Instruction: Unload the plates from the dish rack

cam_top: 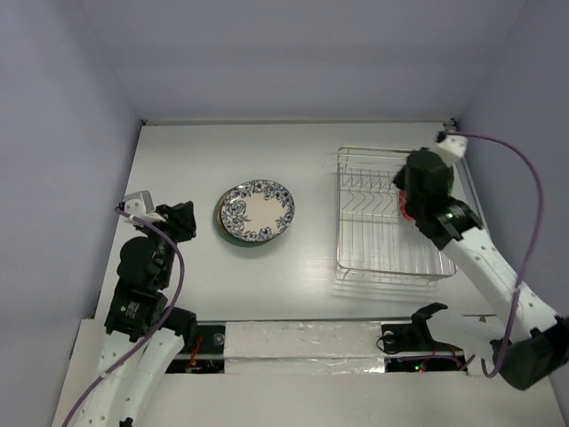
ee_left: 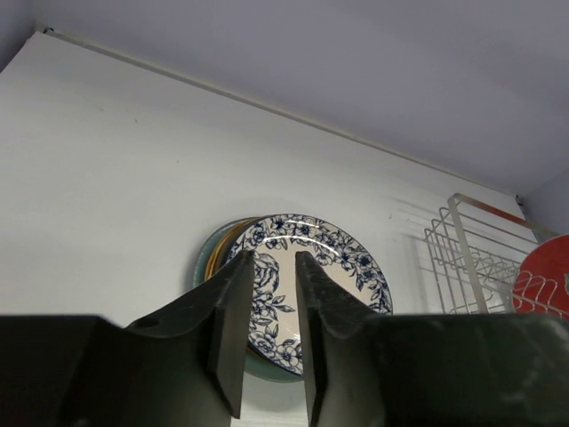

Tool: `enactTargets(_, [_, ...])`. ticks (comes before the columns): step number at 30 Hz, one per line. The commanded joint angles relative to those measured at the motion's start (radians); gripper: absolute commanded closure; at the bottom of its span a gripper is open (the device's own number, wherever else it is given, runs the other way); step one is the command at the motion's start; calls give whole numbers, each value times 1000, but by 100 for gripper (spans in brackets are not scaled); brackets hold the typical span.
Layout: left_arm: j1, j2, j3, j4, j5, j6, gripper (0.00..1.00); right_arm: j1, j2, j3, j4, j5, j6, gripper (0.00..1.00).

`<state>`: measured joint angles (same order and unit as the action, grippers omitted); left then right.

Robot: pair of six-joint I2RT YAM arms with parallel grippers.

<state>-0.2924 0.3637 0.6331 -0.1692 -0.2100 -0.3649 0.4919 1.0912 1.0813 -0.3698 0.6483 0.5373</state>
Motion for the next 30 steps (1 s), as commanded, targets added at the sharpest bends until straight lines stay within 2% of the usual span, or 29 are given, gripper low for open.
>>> enactTargets(1, [-5, -16, 10, 40, 3, 3, 80, -102, -69, -40, -124, 120, -63, 92])
enactTargets(2, [-5, -17, 10, 40, 3, 3, 84, -117, -68, -38, -148, 157, -65, 69])
enactTargets(5, [-25, -25, 10, 39, 3, 0, 91, -182, -41, -40, -212, 179, -63, 35])
enactTargets(7, [-34, -26, 10, 37, 3, 0, 91, -194, -10, -44, -204, 137, -56, 32])
enactTargets(11, [-56, -42, 13, 33, 3, 1, 85, -237, 47, -49, -198, 133, -37, 35])
enactTargets(15, [-65, -65, 13, 31, 3, 0, 77, -299, 93, -63, -156, 120, -53, 43])
enactTargets(22, [-74, -92, 14, 34, 3, 0, 72, -345, 222, -23, -139, 122, -80, 45])
enactTargets(23, [-74, -95, 14, 34, 3, 0, 72, -345, 233, -5, -147, 128, -80, 47])
enactTargets(24, [-74, -100, 14, 34, 3, 1, 71, -345, 240, 0, -152, 139, -80, 55])
enactTargets(27, [-74, -108, 17, 31, 3, 0, 71, -345, 228, 25, -179, 152, -89, 66])
enactTargets(29, [-83, -114, 17, 33, 3, 0, 71, -345, 197, 40, -202, 142, -114, 71])
enactTargets(30, [-83, -114, 17, 33, 3, 1, 71, -345, 190, 52, -210, 145, -122, 78])
